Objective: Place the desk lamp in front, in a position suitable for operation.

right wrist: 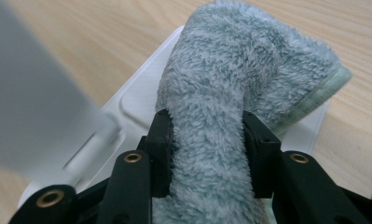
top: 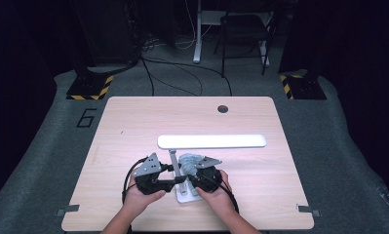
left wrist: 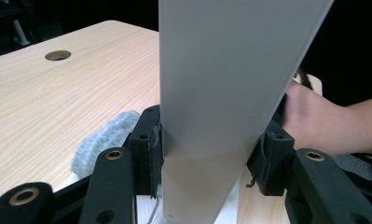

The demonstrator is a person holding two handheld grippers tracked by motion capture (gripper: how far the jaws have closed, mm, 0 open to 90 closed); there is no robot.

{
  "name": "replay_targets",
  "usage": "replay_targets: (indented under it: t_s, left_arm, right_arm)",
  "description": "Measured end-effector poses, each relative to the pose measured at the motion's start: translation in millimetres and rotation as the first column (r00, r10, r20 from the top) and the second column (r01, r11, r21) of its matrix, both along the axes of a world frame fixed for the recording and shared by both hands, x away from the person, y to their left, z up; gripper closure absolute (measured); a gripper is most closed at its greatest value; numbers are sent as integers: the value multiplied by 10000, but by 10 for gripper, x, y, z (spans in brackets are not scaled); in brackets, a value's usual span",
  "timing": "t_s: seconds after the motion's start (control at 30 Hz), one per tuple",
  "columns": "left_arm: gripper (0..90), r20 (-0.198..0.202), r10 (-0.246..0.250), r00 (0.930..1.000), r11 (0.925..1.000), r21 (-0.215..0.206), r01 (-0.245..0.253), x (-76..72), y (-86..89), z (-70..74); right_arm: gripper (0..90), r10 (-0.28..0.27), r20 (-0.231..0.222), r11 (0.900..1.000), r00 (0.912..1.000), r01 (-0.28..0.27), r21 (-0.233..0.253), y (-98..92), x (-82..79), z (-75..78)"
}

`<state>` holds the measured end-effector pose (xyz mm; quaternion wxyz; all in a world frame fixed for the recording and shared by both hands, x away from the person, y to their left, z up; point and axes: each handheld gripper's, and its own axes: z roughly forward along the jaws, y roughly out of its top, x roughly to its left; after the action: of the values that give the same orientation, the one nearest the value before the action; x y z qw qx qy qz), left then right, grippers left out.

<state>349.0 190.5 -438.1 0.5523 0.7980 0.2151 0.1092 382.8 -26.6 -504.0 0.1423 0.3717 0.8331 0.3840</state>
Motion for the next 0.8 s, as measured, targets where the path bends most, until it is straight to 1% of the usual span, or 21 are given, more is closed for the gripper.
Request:
replay_targets:
  t_s: [0.03,0.1,0.13,0.17,0.2,0.27,0.3,0.33,0.37,0.4,0.43,0.5,0.53,0.57,0.6,0.7,0.73,0.77,0.8]
  left_arm:
    - [521,1,32,10000,10000,43,-32,-1,0,2]
    - [522,35,13,10000,10000,59,-13,-1,0,2]
    - [522,53,-2,10000,10000,61,1,0,2,0]
    - [522,53,-2,10000,10000,61,1,0,2,0]
    - [522,61,-8,10000,10000,71,8,0,3,1]
    - [522,51,-31,10000,10000,10,31,1,3,-3]
    - [522,60,-32,10000,10000,2,32,0,4,-4]
    - [522,54,-91,9999,10000,30,90,3,10,-2]
    - [522,54,-91,9999,10000,30,90,3,10,-2]
    - [522,26,-153,9999,9999,81,152,5,17,2]
    - [522,16,-162,9999,9998,69,161,5,19,0]
    - [522,26,-170,9999,9998,99,170,3,23,1]
    - [522,33,-181,9998,9998,113,181,4,24,2]
    - [522,31,-177,9998,9998,90,177,4,23,2]
    - [523,32,-174,9998,9998,102,174,4,24,3]
    - [524,39,-169,9998,9997,180,168,1,25,9]
    - [525,57,-167,9998,9997,180,166,-1,25,8]
    - [526,57,-167,9998,9997,180,166,-1,25,8]
    - [526,33,-172,9998,9998,114,172,1,24,2]
  right_arm:
    - [610,-67,-76,10000,9999,67,31,8,35,4]
    - [608,-177,117,9998,9998,179,-132,41,105,5]
    - [607,-297,221,9995,9993,300,-132,61,191,2]
    - [607,-297,221,9995,9993,300,-132,61,191,2]
    - [607,-328,231,9993,9992,332,-171,68,236,3]
    - [606,-629,70,9980,9980,630,-56,100,313,7]
    - [607,-634,149,9979,9979,635,-112,105,377,9]
    - [606,-811,93,9966,9967,812,-103,121,443,11]
    - [606,-811,93,9966,9967,812,-103,121,443,11]
    - [606,-964,25,9952,9953,964,-142,120,509,15]
    - [606,-964,25,9952,9953,964,-142,120,509,15]
    - [606,-1030,-20,9946,9947,1030,-106,96,574,12]
    - [607,-1066,-91,9943,9943,1066,12,74,612,9]
    - [607,-1066,-91,9943,9943,1066,12,74,612,9]
    - [609,-1125,-212,9936,9934,1127,77,57,632,12]
    - [610,-1130,-220,9936,9934,1132,73,38,619,12]
    - [610,-1133,-123,9934,9935,1135,148,5,607,1]
    - [610,-1133,-123,9934,9935,1135,148,5,607,1]
    - [610,-1296,-371,9911,9909,1306,267,-27,588,6]
